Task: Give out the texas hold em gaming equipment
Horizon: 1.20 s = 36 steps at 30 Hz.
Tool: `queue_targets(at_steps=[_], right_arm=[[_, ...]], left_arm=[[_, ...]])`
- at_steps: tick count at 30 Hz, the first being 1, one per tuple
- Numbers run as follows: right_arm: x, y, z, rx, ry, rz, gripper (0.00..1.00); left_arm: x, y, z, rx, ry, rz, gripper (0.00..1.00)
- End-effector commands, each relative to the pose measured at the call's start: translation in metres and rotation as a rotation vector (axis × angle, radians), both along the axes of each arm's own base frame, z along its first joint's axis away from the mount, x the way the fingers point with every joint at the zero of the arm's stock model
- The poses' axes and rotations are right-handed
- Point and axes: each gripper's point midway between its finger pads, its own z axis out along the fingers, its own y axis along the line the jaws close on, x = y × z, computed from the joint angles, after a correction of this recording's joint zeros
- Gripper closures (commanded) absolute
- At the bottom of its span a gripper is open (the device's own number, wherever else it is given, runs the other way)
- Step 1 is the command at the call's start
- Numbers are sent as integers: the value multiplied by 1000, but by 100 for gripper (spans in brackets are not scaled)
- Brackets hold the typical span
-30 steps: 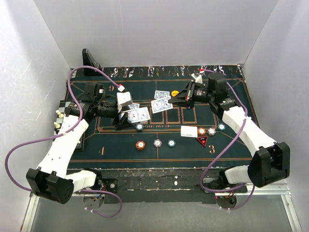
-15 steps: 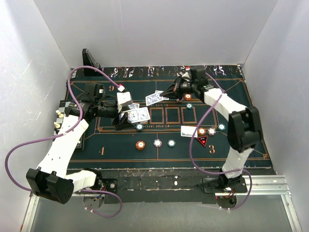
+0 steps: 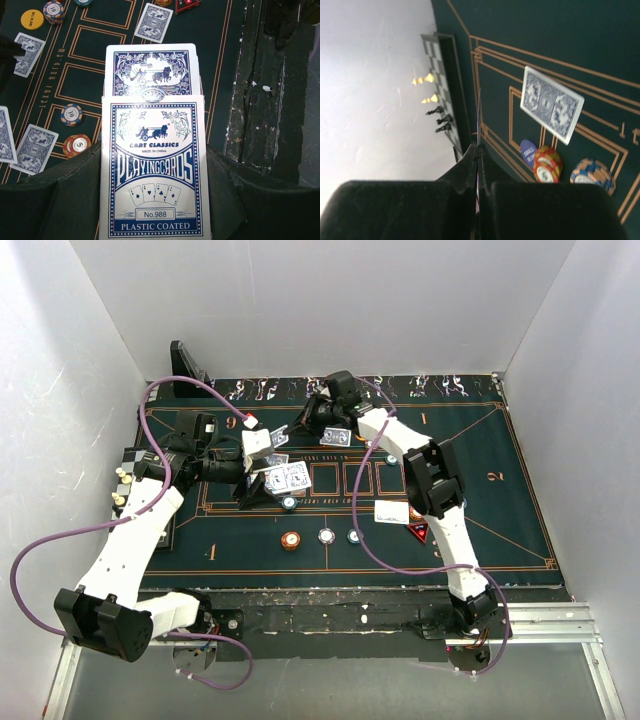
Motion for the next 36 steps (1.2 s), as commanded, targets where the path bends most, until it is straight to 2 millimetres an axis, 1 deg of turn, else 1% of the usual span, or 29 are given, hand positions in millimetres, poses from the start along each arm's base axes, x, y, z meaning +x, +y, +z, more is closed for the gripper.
queue_targets(at_steps=[1, 6, 9, 11, 13, 14, 16, 17, 19, 21, 24, 25, 26, 28, 30, 31, 34, 35, 36], right_arm=[[12, 16, -19, -57, 9, -58, 99], [10, 29, -34, -39, 52, -61, 99], [7, 34, -34, -17, 94, -52, 98], [4, 32, -32, -30, 87, -41, 87], [3, 28, -31, -50, 75, -38, 63], [1, 25, -32, -63, 78, -34, 55], [-2, 19, -26, -75, 70, -28, 46], [-3, 17, -24, -76, 68, -28, 43], [-5, 11, -14, -60, 56, -23, 41], [-8, 6, 8, -40, 9, -13, 37], [-13, -8, 37, -27, -32, -5, 32], [-18, -12, 50, -6, -44, -1, 30], [-25, -19, 72, 22, -73, 1, 29], [-40, -28, 101, 67, -131, 14, 20], [-56, -39, 123, 101, -178, 28, 17], [-64, -46, 131, 112, -189, 32, 16], [-85, -65, 145, 147, -206, 44, 15], [-91, -70, 146, 168, -208, 47, 14], [-97, -75, 152, 200, -221, 58, 14]], left_arm=[[-1, -4, 29, -50, -78, -18, 100], [-3, -4, 27, -52, -71, -20, 100], [-4, -4, 26, -52, -69, -23, 100], [-5, -4, 26, -52, -72, -22, 100], [-5, -4, 26, -51, -75, -22, 100], [-5, -3, 25, -50, -69, -20, 100], [-5, -3, 25, -48, -71, -19, 100], [-5, -3, 25, -46, -73, -18, 100], [-6, -3, 24, -46, -73, -18, 100], [-6, -2, 25, -47, -74, -15, 100], [-7, -2, 25, -45, -76, -13, 100], [-7, -2, 24, -43, -76, -13, 100], [-7, -1, 24, -43, -73, -11, 100], [-7, -1, 24, -40, -77, -10, 100], [-6, -1, 23, -37, -77, -12, 100], [-6, 0, 21, -35, -75, -10, 100], [-7, -1, 21, -37, -71, -15, 100], [-7, -1, 21, -36, -74, -15, 100], [-7, 0, 20, -35, -76, -15, 100]])
